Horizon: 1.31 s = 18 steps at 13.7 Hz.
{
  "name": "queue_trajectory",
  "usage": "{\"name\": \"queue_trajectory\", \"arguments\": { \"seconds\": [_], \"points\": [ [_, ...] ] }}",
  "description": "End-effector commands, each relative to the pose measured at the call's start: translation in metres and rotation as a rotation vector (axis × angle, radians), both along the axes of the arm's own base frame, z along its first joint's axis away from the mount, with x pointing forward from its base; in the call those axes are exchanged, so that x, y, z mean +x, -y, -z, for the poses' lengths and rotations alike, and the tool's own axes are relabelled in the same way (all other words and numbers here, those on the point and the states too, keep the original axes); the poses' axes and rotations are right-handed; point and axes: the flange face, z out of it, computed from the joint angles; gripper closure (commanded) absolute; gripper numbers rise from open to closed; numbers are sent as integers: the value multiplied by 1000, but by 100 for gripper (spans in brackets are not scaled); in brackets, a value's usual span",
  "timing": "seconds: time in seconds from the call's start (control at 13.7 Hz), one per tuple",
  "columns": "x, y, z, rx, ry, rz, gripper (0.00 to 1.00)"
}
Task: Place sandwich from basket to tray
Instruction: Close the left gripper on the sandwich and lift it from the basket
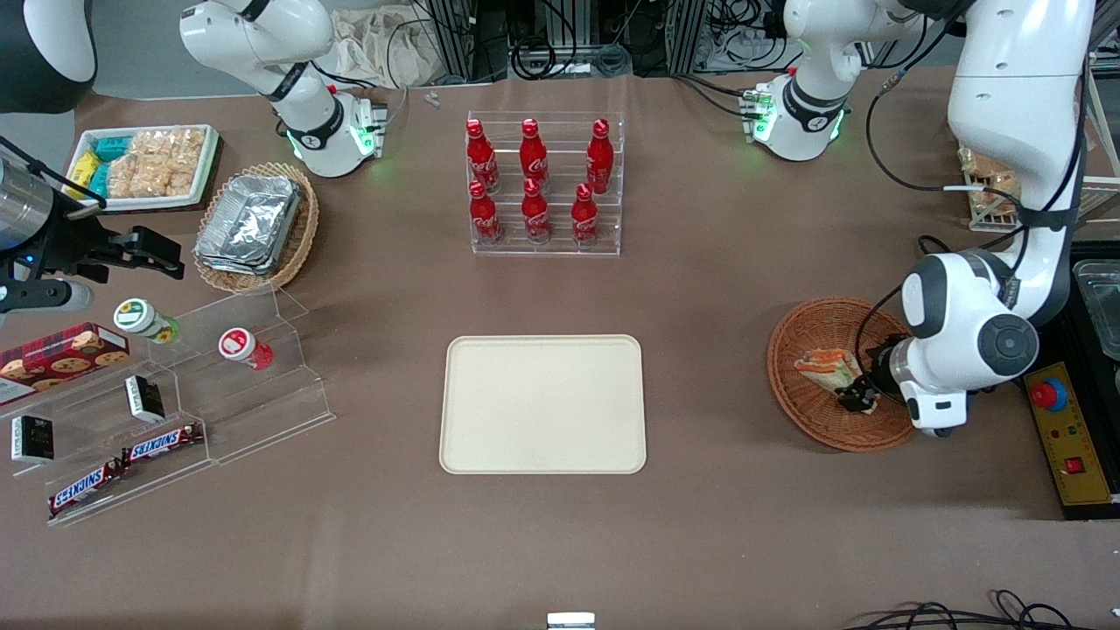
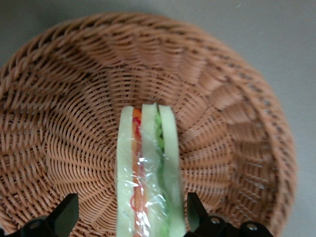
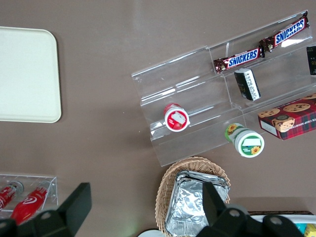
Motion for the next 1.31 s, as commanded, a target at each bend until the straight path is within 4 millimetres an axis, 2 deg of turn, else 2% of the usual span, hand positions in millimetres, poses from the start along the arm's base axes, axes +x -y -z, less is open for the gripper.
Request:
{"name": "queue_trajectory", "arguments": {
  "seconds": [0.0,0.07,0.15,0.22,0.29,0.36,0.44,0.51,0.58,0.73,0.95,1.24],
  "points": [
    [-6,0,-1,19,11,-33,4],
    [-6,0,-3,20,9,-38,12],
    [-6,2,-4,19,11,-38,27],
    [-6,3,-6,22,9,-47,49],
    [-5,4,-8,22,5,-48,60],
    [-5,6,-11,22,-4,-46,67],
    [-3,7,-20,24,-18,-43,77],
    [-4,6,-35,29,-44,-41,93],
    [-3,6,-58,31,-56,-36,100],
    [-1,8,-102,29,-79,-4,100],
    [5,25,-169,8,-100,110,100],
    [17,74,-237,-28,-59,263,100]
  ]
}}
